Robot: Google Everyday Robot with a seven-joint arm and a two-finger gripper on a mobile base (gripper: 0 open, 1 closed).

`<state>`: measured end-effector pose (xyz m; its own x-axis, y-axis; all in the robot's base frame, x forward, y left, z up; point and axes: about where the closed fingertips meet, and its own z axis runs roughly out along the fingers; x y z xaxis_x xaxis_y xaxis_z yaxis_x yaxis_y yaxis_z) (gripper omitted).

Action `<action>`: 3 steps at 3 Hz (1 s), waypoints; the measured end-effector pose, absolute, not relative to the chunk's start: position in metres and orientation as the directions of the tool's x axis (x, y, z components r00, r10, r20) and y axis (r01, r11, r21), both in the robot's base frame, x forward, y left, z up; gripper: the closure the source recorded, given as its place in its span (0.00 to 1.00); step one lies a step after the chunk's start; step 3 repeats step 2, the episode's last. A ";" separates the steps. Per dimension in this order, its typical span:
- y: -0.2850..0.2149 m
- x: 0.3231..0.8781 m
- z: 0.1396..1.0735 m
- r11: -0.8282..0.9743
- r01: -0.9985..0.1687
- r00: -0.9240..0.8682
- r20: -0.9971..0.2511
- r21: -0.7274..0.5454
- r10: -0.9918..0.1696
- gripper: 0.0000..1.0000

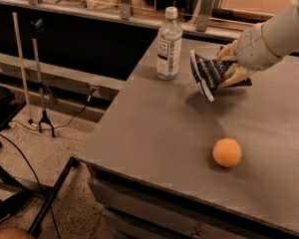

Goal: Pick blue chip bag

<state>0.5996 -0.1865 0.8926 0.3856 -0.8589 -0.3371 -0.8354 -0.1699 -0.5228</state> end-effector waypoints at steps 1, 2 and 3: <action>-0.214 0.609 0.924 -0.024 -0.826 0.321 -0.435 -0.563 -0.841 1.00; -0.214 0.609 0.924 -0.025 -0.826 0.321 -0.435 -0.563 -0.841 1.00; -0.214 0.609 0.924 -0.025 -0.826 0.321 -0.435 -0.563 -0.841 1.00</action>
Offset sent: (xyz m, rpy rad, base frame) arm 0.0083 -0.0258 0.0246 0.1092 -0.0249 -0.0827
